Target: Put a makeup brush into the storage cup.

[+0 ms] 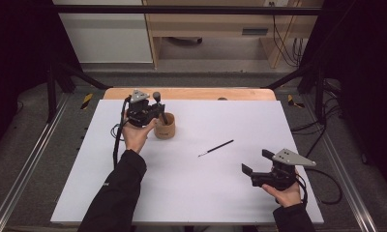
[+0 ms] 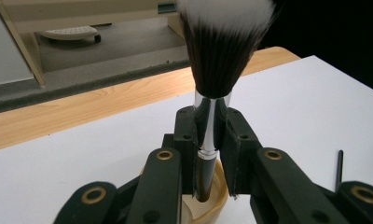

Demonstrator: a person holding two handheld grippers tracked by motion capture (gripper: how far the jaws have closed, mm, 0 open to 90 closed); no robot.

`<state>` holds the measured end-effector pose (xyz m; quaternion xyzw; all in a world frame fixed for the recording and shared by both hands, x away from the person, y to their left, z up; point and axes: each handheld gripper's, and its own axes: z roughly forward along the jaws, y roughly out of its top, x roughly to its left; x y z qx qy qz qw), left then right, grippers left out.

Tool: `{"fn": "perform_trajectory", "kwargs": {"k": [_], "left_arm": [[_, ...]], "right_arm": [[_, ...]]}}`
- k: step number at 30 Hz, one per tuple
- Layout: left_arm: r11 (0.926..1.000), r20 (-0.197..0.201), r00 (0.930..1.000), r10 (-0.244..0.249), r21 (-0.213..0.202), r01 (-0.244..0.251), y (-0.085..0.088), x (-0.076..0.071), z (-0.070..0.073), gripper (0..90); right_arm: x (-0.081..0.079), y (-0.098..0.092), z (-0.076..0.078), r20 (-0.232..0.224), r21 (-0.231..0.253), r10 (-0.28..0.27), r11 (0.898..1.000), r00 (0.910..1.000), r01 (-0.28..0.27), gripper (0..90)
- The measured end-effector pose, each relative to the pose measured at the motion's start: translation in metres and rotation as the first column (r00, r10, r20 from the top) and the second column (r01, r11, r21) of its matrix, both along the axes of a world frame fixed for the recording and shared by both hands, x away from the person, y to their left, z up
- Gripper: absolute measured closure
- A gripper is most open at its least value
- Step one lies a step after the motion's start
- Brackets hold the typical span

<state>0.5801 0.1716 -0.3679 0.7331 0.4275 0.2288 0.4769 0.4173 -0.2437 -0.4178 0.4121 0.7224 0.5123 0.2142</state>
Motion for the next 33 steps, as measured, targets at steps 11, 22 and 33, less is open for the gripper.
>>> {"fn": "perform_trajectory", "kwargs": {"k": [11, 22, 33], "left_arm": [[0.9998, -0.015, 0.9998, -0.012, 0.014, 0.012, -0.001, 0.0, -0.012, 76.8], [0.999, -0.034, 0.9992, -0.02, 0.04, 0.021, -0.006, 0.0, -0.024, 76.8], [0.9976, -0.053, 0.9983, -0.025, 0.064, 0.028, -0.01, 0.0, -0.036, 76.8]], "right_arm": [[0.0, 0.0, 0.0, 0.0, 0.0, 0.001, 1.0, 1.0, -0.001, 5.2], [0.0, 0.001, 0.0, -0.001, -0.001, -0.001, 1.0, 1.0, 0.001, 5.2], [0.0, 0.001, 0.0, -0.001, -0.002, -0.001, 1.0, 1.0, 0.001, 5.2]]}}
